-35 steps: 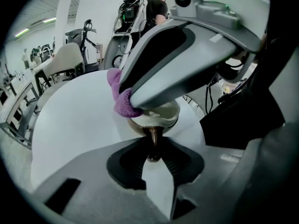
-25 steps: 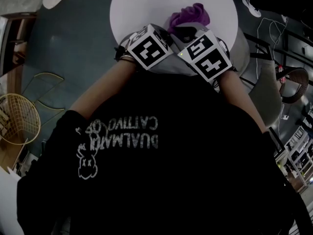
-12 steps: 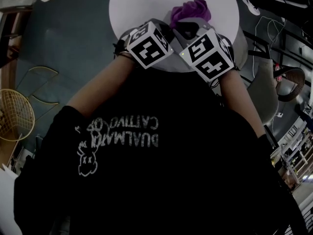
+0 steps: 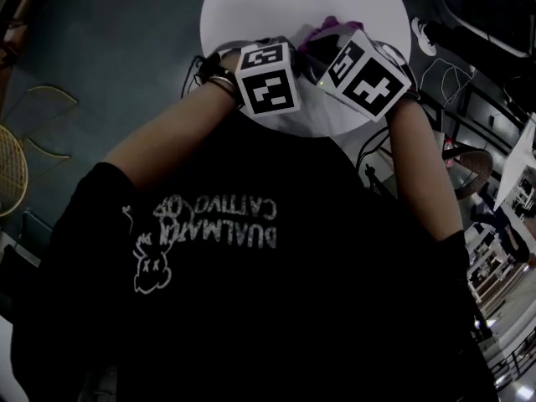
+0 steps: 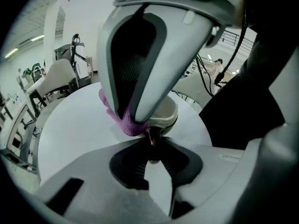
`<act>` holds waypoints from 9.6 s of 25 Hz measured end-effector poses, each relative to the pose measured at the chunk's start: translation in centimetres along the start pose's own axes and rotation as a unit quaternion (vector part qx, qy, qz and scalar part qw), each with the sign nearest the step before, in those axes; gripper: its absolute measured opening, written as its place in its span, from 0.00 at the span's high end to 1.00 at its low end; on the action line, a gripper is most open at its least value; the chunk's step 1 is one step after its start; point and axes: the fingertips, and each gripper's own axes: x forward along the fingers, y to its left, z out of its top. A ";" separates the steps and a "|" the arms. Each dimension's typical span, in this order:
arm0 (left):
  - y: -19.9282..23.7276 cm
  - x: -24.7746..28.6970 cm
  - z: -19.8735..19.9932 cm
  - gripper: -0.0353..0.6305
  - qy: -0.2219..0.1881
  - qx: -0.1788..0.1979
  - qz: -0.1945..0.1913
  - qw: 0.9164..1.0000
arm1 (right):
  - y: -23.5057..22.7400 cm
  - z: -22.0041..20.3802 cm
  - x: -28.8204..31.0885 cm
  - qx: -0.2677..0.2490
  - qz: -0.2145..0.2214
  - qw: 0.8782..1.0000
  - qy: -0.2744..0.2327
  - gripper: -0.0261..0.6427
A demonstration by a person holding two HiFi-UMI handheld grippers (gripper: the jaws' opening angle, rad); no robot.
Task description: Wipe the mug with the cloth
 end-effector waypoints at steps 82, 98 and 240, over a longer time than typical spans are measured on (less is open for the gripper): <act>-2.3 2.0 -0.2 0.85 0.183 -0.132 0.143 0.964 | -4.5 -13.6 -2.4 0.541 0.212 0.675 -0.456 0.90; -2.6 2.3 0.0 0.84 0.193 -0.142 0.140 0.961 | -1.5 -15.9 -2.9 0.549 0.201 0.655 -0.479 0.90; -3.0 2.1 -1.6 0.85 0.160 -0.191 0.078 0.965 | 8.0 -6.8 3.8 0.610 0.270 0.626 -0.404 0.92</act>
